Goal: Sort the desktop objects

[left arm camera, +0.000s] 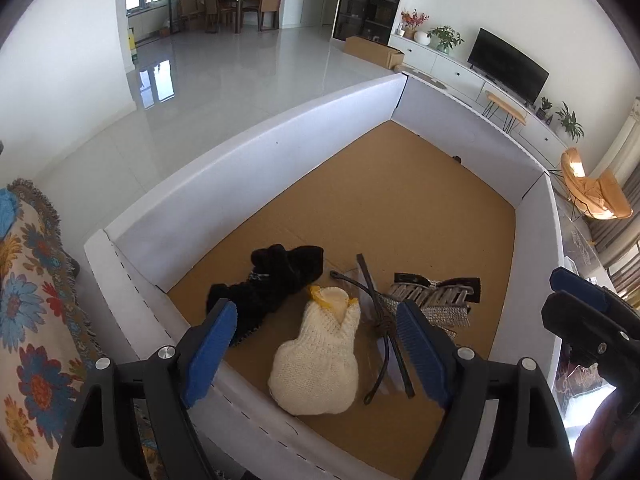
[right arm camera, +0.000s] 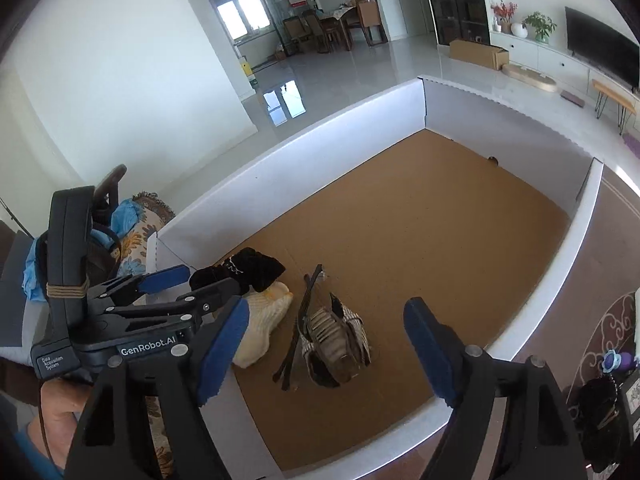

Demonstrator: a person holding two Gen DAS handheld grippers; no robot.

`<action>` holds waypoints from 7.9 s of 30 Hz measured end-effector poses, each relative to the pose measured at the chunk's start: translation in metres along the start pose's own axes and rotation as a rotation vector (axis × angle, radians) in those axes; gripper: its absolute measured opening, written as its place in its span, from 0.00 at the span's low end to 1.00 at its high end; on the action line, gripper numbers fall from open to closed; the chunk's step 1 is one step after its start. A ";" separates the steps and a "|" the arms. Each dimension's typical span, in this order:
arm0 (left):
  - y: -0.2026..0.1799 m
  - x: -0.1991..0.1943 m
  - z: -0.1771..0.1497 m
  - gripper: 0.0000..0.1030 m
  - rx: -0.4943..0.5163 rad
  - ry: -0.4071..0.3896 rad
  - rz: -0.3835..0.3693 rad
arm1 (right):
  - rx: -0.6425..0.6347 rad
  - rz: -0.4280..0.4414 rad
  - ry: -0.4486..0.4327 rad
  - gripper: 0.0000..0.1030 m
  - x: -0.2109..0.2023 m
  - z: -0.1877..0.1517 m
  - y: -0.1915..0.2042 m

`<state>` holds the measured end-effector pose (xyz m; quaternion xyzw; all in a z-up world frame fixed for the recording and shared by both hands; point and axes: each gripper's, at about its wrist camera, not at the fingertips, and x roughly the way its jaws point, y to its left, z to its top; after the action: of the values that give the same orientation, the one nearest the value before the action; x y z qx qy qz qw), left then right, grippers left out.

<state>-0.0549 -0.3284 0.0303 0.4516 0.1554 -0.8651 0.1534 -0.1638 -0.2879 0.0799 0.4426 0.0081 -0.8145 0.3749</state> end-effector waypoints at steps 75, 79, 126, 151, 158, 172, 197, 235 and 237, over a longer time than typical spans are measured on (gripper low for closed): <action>-0.292 0.009 -0.217 1.00 0.490 0.034 -0.165 | 0.317 -0.653 -0.037 0.99 -0.205 -0.311 -0.227; -0.292 0.009 -0.218 1.00 0.491 0.034 -0.165 | 0.317 -0.653 -0.037 0.99 -0.205 -0.311 -0.227; -0.267 0.019 -0.199 1.00 0.350 0.028 -0.073 | 0.318 -0.653 -0.036 0.99 -0.204 -0.311 -0.227; -0.265 0.020 -0.198 1.00 0.347 0.027 -0.070 | 0.318 -0.653 -0.036 0.99 -0.204 -0.311 -0.227; -0.264 0.020 -0.198 1.00 0.347 0.027 -0.070 | 0.318 -0.653 -0.036 0.99 -0.204 -0.311 -0.227; -0.254 0.022 -0.191 1.00 0.304 0.024 -0.045 | 0.318 -0.653 -0.036 0.99 -0.204 -0.310 -0.227; -0.247 0.020 -0.192 1.00 0.271 0.008 -0.020 | 0.048 -0.634 -0.028 0.99 -0.137 -0.133 -0.239; -0.243 0.019 -0.191 1.00 0.273 0.004 -0.022 | 0.269 -0.757 -0.038 0.59 -0.232 -0.296 -0.269; -0.243 0.019 -0.191 1.00 0.273 0.004 -0.022 | 0.271 -0.757 -0.026 0.59 -0.221 -0.286 -0.276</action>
<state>-0.0238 -0.0327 -0.0576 0.4684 0.0415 -0.8789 0.0805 -0.0579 0.1420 -0.0214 0.4437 0.0582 -0.8942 -0.0132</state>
